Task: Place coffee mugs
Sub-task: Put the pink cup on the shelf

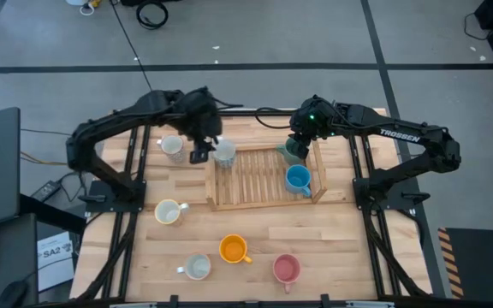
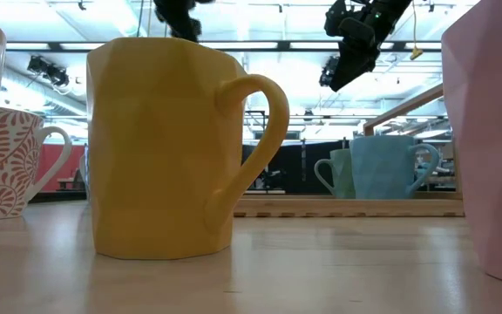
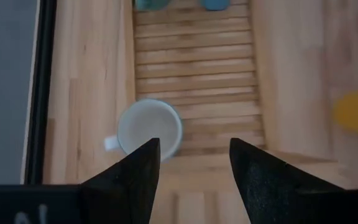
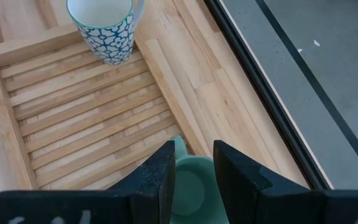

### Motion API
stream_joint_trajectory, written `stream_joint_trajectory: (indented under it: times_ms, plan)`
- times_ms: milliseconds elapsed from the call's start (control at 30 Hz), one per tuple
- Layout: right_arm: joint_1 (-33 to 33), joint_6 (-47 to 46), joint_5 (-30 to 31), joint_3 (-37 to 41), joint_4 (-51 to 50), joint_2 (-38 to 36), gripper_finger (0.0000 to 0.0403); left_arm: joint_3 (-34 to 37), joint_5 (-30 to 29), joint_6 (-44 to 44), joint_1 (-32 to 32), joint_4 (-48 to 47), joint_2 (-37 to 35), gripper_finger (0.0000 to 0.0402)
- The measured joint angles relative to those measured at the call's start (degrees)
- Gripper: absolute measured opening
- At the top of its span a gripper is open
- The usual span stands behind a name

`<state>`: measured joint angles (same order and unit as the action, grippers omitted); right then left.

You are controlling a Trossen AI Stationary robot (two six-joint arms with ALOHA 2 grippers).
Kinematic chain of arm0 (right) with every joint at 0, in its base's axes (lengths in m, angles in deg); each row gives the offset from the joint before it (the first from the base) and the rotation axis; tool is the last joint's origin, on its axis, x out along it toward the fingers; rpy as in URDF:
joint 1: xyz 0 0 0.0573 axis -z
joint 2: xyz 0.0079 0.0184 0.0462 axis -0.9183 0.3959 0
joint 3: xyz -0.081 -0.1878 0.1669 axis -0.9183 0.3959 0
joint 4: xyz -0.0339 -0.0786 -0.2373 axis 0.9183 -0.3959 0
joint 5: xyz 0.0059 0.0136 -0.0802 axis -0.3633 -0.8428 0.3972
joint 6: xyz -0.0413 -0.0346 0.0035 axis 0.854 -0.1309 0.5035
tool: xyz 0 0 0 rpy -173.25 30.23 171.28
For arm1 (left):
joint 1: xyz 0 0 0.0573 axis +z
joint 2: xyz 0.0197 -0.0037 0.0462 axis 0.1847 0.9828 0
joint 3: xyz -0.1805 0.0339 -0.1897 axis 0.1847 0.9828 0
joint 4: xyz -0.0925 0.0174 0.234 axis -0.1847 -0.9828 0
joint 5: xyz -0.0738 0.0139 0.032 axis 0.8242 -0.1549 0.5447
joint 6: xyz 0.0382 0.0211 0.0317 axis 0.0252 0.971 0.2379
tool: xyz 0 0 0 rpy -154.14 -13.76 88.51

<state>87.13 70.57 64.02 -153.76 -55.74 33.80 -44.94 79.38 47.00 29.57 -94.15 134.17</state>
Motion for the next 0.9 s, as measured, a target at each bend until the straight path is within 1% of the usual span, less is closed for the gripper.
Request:
stream_joint_trajectory:
  times_ms: [167,367,467,600,667,833,900]
  plan:
    - [0.0,0.0,-1.35,0.0,-0.01,0.0,0.0116,0.09,-0.01,-2.82,-2.01,-1.99,-4.12,0.0201]
    - [-0.17,-0.09,-7.2,-0.01,-0.12,0.0,0.0116,0.57,0.05,-4.42,-4.08,-2.06,-7.24,0.0201]
    - [-0.78,-0.11,-10.08,-0.01,-0.24,0.0,0.0116,6.77,-0.01,-5.59,-4.97,0.96,-10.56,0.0201]
    - [-2.47,-0.13,-13.08,0.01,0.51,0.0,0.0116,19.46,0.09,-9.04,-5.71,9.26,-17.21,0.0201]
    - [-3.86,-0.71,-14.89,0.01,1.26,0.0,0.0116,24.54,-0.02,-11.17,-5.73,12.94,-20.38,0.0201]
    - [-8.17,-6.35,-18.94,0.01,4.33,0.0,0.0116,33.29,-0.03,-15.56,-5.73,17.08,-28.05,0.0201]
    - [-10.3,-8.79,-19.37,0.01,4.8,0.0,0.0116,36.09,-0.02,-16.54,-5.73,18.76,-30.78,0.0201]
